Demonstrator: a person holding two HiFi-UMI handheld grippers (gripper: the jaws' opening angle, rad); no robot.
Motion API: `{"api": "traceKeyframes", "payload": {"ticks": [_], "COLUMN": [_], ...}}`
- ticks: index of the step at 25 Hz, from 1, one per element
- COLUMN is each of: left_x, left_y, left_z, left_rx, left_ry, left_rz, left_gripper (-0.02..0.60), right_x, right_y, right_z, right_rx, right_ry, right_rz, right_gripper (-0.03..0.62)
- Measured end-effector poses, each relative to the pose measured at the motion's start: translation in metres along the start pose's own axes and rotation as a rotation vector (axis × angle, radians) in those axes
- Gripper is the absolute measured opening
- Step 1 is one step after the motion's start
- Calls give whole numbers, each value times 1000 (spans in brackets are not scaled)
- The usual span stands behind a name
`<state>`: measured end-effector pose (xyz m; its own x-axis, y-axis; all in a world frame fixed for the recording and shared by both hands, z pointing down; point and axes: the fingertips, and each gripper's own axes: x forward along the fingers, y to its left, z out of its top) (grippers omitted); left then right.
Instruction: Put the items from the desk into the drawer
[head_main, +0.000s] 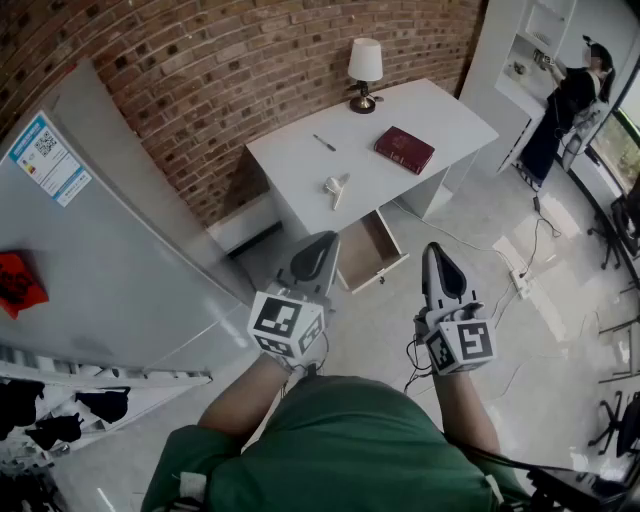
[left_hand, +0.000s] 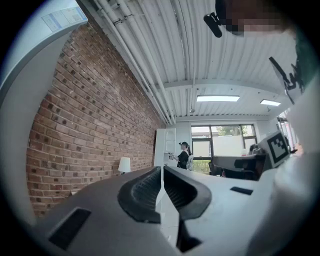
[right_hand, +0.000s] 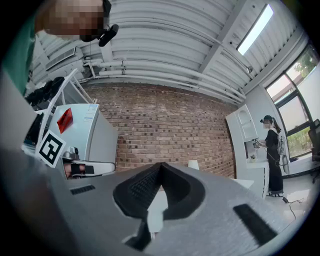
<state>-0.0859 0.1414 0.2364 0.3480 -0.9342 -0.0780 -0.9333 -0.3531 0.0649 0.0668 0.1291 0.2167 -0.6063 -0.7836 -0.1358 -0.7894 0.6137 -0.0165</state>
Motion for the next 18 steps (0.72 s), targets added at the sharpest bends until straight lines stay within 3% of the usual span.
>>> {"api": "traceKeyframes", "payload": {"ticks": [10,14,18], "left_x": [1,0,-1], "left_y": [7,16,34], "left_z": [-3,-6,-7], "left_rx": [-24,-34,-39], "left_ry": [3,1,-2], "left_rz": [3,2,1], "left_gripper": [14,14,14], "right_x": [5,9,18], "right_y": [6,3,6], "right_z": [-7,-11,-14], "right_rx": [-3,50,34], "right_ry": [27,19,29], "right_rz": [8,-18,-43], "right_gripper": [2,3,3]}}
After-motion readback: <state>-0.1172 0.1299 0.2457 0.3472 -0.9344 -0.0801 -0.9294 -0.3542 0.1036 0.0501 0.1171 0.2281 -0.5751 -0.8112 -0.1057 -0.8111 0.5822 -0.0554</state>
